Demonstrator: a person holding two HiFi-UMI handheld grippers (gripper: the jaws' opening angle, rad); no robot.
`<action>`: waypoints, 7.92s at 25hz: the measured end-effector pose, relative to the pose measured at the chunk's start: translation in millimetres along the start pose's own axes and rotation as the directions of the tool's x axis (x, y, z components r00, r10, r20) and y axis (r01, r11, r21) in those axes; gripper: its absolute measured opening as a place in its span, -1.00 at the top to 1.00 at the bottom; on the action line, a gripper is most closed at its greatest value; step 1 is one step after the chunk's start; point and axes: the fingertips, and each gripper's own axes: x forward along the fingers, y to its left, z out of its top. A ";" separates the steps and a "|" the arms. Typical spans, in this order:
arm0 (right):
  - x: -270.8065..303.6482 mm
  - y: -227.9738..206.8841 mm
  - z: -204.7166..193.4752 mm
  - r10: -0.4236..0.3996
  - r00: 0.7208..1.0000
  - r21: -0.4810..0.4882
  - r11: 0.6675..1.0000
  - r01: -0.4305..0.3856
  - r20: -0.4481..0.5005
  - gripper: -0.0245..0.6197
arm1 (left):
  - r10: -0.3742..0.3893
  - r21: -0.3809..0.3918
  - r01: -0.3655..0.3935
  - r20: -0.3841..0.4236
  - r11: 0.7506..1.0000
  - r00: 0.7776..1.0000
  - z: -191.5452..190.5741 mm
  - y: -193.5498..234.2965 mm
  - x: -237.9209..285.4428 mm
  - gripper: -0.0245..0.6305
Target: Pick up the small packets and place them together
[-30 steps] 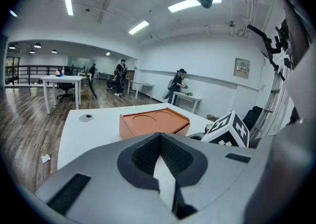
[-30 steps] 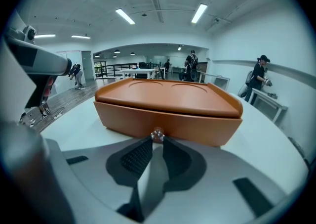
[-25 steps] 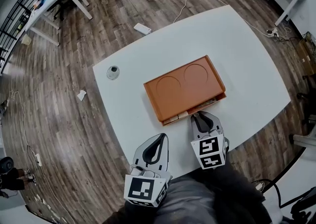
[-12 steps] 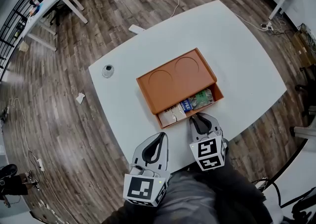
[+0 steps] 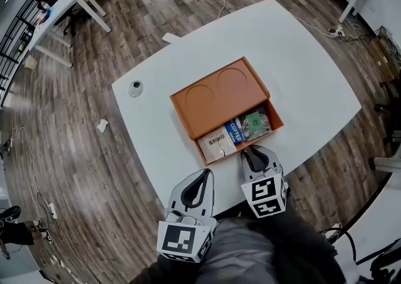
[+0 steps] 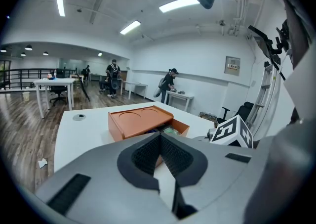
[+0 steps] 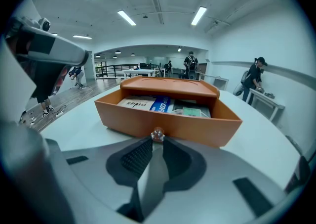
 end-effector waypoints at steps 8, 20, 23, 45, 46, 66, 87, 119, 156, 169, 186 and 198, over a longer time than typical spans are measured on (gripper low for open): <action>-9.4 2.4 -3.5 0.001 1.000 0.005 1.000 -0.001 0.012 0.70 | -0.010 0.005 0.010 -0.002 1.000 1.000 -3.2 -7.8 -3.6 0.93; -14.2 4.0 -10.0 -0.002 1.000 -0.007 1.000 0.002 0.014 0.70 | -0.031 0.012 0.031 -0.003 0.999 1.000 -4.7 -17.7 -2.7 0.93; -14.8 4.3 -9.2 -0.003 1.000 -0.013 1.000 0.003 0.021 0.70 | -0.026 0.013 0.026 -0.001 1.000 1.000 -4.4 -16.9 -3.9 0.93; -30.7 10.2 -21.5 0.026 0.999 -0.012 1.000 -0.026 0.025 0.70 | -0.032 0.022 0.032 -0.003 0.999 0.999 -7.3 -29.2 -4.1 0.93; -31.3 10.9 -23.1 0.026 0.999 -0.014 1.000 -0.025 0.025 0.70 | -0.033 0.023 0.033 -0.003 0.999 0.999 -8.8 -30.0 -4.5 0.93; -47.3 10.8 -46.6 0.037 0.999 0.012 0.999 -0.038 0.013 0.70 | -0.057 0.020 0.057 -0.008 0.998 0.998 -14.6 -37.2 5.0 0.93; -53.7 11.3 -45.7 0.044 0.999 0.010 0.999 -0.044 0.018 0.70 | -0.008 -0.010 0.007 -0.087 1.000 0.996 -48.7 8.5 39.9 0.93; -58.8 14.4 -48.1 0.079 0.997 0.051 0.996 -0.080 0.020 0.74 | -0.074 -0.007 0.073 -0.121 0.997 0.990 -37.1 27.3 69.8 0.93; -48.2 29.1 47.8 0.418 0.904 -0.283 0.860 -0.425 -0.087 0.53 | 0.100 -0.111 -0.092 0.065 0.990 0.993 16.7 15.5 9.0 0.93; 8.0 53.6 5.0 0.412 0.829 -0.382 0.746 -0.545 -0.377 0.28 | 0.208 -0.214 -0.200 0.012 0.956 0.978 -5.8 39.1 3.9 0.93; -29.4 53.2 61.9 0.365 0.915 -0.470 0.786 -0.403 -0.174 0.89 | 0.178 -0.190 -0.157 0.097 0.969 0.979 15.0 44.6 -17.1 0.93; -49.0 34.1 111.2 0.367 0.929 -0.459 0.819 -0.345 -0.042 0.89 | 0.170 -0.151 -0.149 0.135 0.977 0.976 41.3 36.1 -13.3 0.93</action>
